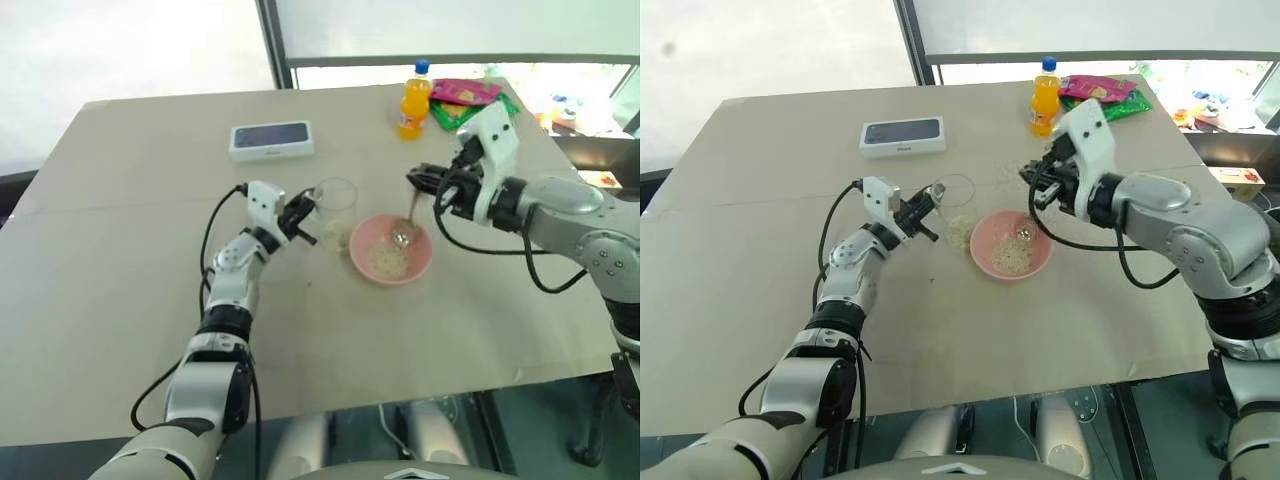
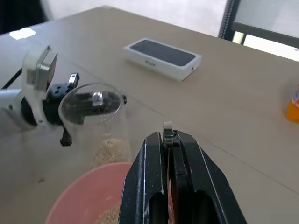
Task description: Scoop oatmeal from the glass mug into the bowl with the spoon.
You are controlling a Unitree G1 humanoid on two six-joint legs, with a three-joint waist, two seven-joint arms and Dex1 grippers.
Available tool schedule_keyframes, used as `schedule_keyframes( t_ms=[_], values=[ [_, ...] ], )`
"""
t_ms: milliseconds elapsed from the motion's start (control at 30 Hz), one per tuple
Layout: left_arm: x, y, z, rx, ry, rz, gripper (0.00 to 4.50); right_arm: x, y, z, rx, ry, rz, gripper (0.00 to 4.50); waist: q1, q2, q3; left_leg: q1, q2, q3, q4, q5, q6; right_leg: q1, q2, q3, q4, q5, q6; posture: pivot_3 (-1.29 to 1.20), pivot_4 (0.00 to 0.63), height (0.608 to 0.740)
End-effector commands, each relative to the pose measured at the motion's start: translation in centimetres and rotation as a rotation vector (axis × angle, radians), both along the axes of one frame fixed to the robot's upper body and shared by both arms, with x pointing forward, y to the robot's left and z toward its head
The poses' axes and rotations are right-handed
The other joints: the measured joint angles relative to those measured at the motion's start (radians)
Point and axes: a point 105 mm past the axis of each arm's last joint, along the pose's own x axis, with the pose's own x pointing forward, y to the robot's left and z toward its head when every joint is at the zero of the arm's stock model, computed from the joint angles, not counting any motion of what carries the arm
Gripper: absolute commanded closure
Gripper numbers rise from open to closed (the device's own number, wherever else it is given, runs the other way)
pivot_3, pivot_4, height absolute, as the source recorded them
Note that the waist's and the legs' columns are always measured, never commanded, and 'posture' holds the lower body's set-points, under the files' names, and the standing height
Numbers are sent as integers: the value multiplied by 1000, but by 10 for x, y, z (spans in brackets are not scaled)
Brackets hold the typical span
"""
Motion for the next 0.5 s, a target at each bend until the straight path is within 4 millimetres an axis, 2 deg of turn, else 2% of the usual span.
schedule_keyframes(
  t_ms=[33, 167, 233, 300, 367, 433, 500],
  values=[
    [-9, -8, -39, 85, 120, -39, 4461, -7, 4, 24, -42, -137, 46, 4500, 0, 0, 0, 0, 0, 0, 0, 0, 0, 0, 0, 0, 0, 0, 0, 0, 150, 740],
    [-8, -9, -39, 82, 121, -40, 4461, -9, 5, 27, -134, -214, 76, 4500, 2, 0, 0, 0, 0, -1, 0, 0, 0, 0, 0, -1, 0, 0, 0, 0, 150, 740],
    [-8, -10, -38, 83, 121, -41, 4461, -12, 8, 31, -125, -223, 96, 4500, 2, 0, 0, 0, 0, -1, 0, 0, 0, 0, 0, -1, 0, 0, 0, 0, 150, 740],
    [-8, -10, -38, 85, 120, -44, 4461, -11, 9, 40, -22, -195, 82, 4500, 2, 0, 0, 0, 0, -1, 0, 0, 0, 0, 0, -1, 0, 0, 0, 0, 150, 740],
    [-8, -11, -38, 85, 119, -43, 4461, -3, 1, 51, 103, -158, 33, 4500, 3, 0, 0, 0, 0, -1, 0, 0, 0, 0, 0, -1, 0, 0, 0, 0, 150, 740],
    [-8, -10, -38, 84, 120, -40, 4461, 6, -8, 69, 251, -130, -25, 4500, 5, 0, 0, 0, 0, -1, 0, 0, 0, 0, 0, -1, 0, 0, 0, 0, 150, 740],
    [-9, -9, -39, 82, 122, -40, 4461, 7, -8, 95, 410, -109, -26, 4500, 7, 0, 0, 0, -1, -1, 0, 0, 0, 0, -1, -1, 0, 0, 0, 0, 150, 740]
  ],
)
